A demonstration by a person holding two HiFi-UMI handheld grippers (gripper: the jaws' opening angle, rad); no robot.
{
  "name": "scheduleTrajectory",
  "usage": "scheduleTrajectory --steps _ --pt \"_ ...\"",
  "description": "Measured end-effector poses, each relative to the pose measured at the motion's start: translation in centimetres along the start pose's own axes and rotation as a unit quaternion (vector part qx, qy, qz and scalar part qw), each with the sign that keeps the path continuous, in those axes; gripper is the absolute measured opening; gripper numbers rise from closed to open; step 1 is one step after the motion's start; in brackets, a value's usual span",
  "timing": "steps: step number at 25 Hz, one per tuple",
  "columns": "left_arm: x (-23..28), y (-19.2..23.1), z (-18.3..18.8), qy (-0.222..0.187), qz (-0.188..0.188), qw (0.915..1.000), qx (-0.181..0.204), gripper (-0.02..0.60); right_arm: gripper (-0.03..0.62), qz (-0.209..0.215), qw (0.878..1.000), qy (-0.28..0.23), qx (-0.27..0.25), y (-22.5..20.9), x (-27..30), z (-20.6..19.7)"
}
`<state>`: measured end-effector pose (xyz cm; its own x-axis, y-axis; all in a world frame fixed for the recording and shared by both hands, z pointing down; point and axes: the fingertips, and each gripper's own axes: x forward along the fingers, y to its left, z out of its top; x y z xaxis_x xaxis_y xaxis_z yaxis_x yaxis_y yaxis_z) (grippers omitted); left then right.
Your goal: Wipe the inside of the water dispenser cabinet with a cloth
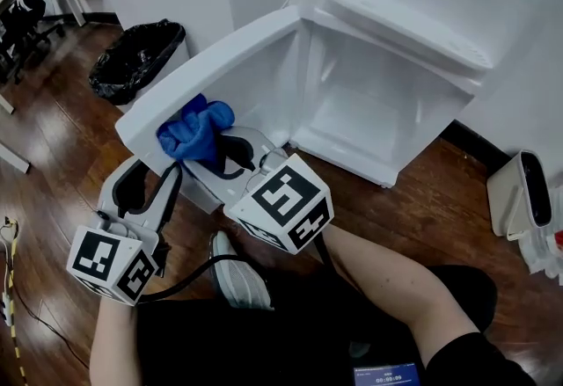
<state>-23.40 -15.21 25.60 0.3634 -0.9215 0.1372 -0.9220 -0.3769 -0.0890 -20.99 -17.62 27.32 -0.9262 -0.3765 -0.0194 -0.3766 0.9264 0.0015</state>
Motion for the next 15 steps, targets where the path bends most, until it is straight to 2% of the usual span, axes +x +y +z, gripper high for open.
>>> scheduleTrajectory --steps 2,4,7,9,11,13,15 --pt "0.0 0.0 -0.1 0.0 -0.001 1.0 -0.004 0.189 0.132 0.022 1.0 -0.002 -0.005 0.5 0.1 -0.9" --pt "0.0 0.0 -0.1 0.0 -0.001 1.0 -0.008 0.189 0.131 0.008 1.0 0.005 -0.009 -1.4 -0.4 -2.3" --pt "0.1 0.0 -0.1 0.0 -0.001 1.0 -0.01 0.189 0.13 -0.083 0.996 0.031 -0.009 -7.6 -2.1 -4.9" --pt "0.1 0.0 -0.1 -0.001 -0.003 1.0 -0.009 0.189 0.13 -0.155 0.987 0.049 0.005 -12.2 -3.8 -6.3" --pt "0.1 0.0 -0.1 -0.001 -0.004 1.0 -0.008 0.187 0.13 -0.208 0.976 0.06 0.009 -15.6 -5.2 -6.9" --pt "0.2 0.0 -0.2 -0.001 -0.004 1.0 -0.009 0.187 0.13 -0.224 0.973 0.06 0.001 -16.5 -5.6 -6.9" --pt "0.2 0.0 -0.2 -0.001 -0.003 0.9999 -0.01 0.187 0.13 -0.222 0.973 0.057 -0.006 -15.8 -5.2 -6.9"
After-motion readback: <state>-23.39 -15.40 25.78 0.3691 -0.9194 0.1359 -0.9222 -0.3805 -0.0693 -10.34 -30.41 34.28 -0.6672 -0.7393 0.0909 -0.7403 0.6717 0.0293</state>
